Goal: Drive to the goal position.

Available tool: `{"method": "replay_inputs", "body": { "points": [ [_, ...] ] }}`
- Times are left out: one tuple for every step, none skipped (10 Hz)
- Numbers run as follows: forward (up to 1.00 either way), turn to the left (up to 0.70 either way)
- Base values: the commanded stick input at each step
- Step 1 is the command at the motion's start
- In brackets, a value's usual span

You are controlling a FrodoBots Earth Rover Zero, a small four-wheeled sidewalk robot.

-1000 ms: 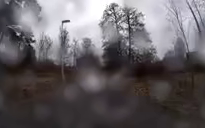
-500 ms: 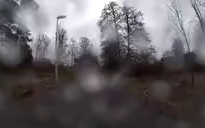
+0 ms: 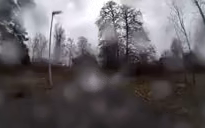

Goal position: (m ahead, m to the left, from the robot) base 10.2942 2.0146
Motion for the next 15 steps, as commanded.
{"method": "replay_inputs", "body": {
  "points": [
    [1.0, 0.0],
    [1.0, 0.0],
    [1.0, 0.0],
    [1.0, 0.0],
    [1.0, 0.03],
    [1.0, 0.13],
    [1.0, 0.22],
    [1.0, 0.31],
    [1.0, 0.4],
    [1.0, 0.32],
    [1.0, 0.22],
    [1.0, 0.13],
    [1.0, 0.05],
    [1.0, 0.0],
    [1.0, 0.0]
  ]
}}
